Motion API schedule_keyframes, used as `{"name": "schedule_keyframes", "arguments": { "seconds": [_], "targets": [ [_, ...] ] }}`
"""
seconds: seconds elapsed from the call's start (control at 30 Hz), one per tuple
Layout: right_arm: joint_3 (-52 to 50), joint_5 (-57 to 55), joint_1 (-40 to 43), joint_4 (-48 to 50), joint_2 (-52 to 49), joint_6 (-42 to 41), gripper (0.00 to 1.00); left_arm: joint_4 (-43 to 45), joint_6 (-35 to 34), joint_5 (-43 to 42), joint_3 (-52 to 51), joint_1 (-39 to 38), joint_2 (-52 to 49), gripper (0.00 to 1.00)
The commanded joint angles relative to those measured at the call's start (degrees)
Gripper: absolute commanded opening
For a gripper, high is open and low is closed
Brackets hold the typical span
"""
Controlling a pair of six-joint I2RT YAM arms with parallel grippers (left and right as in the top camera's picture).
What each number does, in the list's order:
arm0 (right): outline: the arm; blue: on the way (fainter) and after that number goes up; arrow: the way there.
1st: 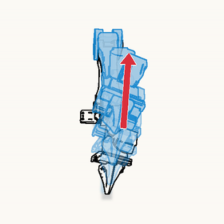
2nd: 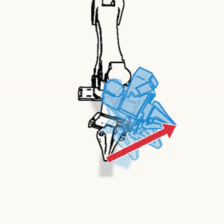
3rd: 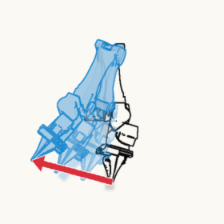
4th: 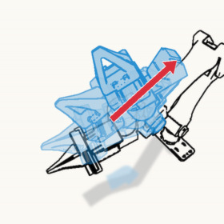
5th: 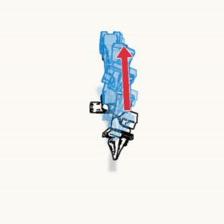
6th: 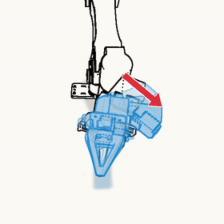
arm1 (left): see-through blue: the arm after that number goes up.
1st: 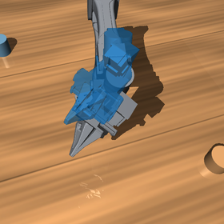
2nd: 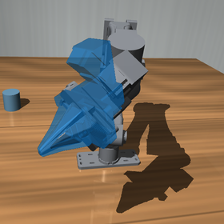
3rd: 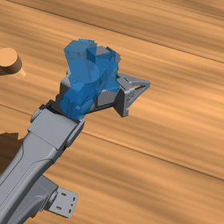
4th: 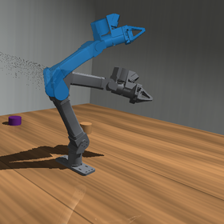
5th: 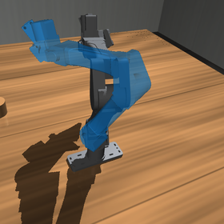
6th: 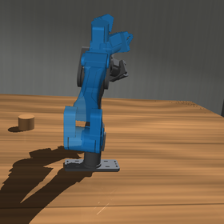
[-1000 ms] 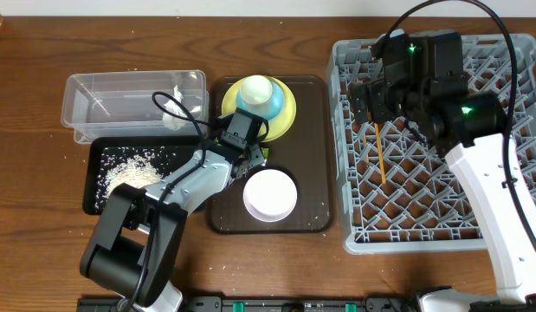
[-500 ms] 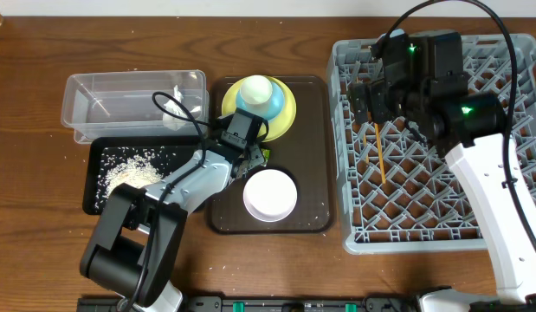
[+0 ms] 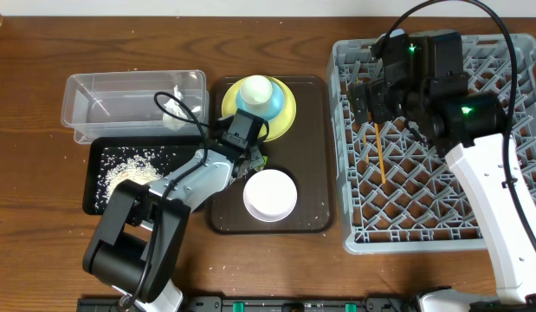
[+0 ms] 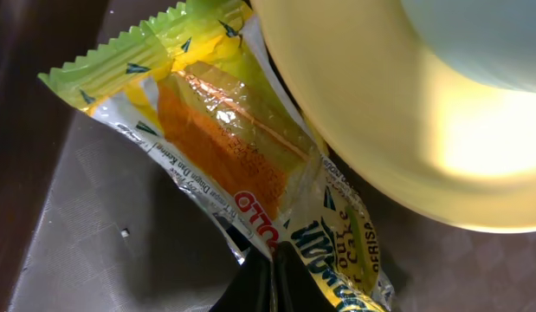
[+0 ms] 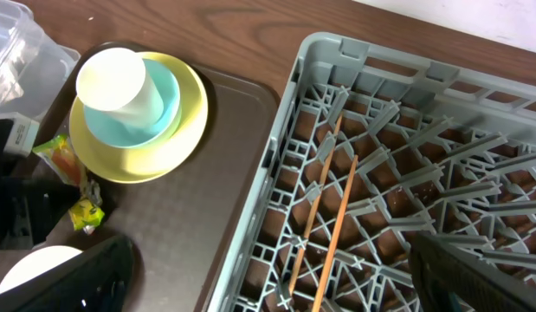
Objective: Sort waste into correct bins and load items into the dishwasher rack
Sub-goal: 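Grasp the yellow-green Apollo wrapper with the left gripper and lift it, then carry the wrapper into the clear container and open the left gripper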
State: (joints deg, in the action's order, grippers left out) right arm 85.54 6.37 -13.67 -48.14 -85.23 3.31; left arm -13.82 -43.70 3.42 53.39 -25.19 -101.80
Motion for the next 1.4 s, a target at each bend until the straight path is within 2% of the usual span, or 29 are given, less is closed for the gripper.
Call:
{"name": "schedule_keyframes", "arguments": {
  "seconds": [0.0,0.27,0.4,0.53,0.73,1.0,1.23,1.27,1.37],
  "targets": [
    [0.44,-0.15,0.15,0.09,-0.28,-0.68,0.99,-0.90,-0.09,0.70,0.35,0.09,2.56,0.06],
    [0.44,-0.15,0.15,0.07,-0.28,-0.70,0.99,-2.62,2.78,2.47,0.37,0.37,19.67,0.06],
    [0.44,-0.15,0.15,0.07,-0.28,-0.68,0.99,-2.58,4.66,12.37,0.37,0.39,27.69,0.06],
    [0.44,-0.15,0.15,0.07,-0.28,-0.68,0.99,-0.66,5.46,21.59,0.37,2.32,31.15,0.06],
    [0.44,-0.15,0.15,0.07,-0.28,-0.68,0.99,4.04,7.04,22.75,0.37,10.58,28.74,0.06],
    [0.44,-0.15,0.15,0.07,-0.28,-0.70,0.99,15.47,7.06,22.51,0.37,20.92,18.03,0.06],
    [0.44,-0.15,0.15,0.07,-0.28,-0.68,0.99,22.25,11.89,17.64,0.37,23.76,10.88,0.06],
    [0.44,-0.15,0.15,0.07,-0.28,-0.68,0.99,22.38,11.98,17.64,0.37,23.96,10.27,0.07],
    [0.44,-0.15,0.15,0.09,-0.28,-0.68,0.99,22.53,11.98,17.64,0.37,24.63,9.27,0.24]
  ]
}}
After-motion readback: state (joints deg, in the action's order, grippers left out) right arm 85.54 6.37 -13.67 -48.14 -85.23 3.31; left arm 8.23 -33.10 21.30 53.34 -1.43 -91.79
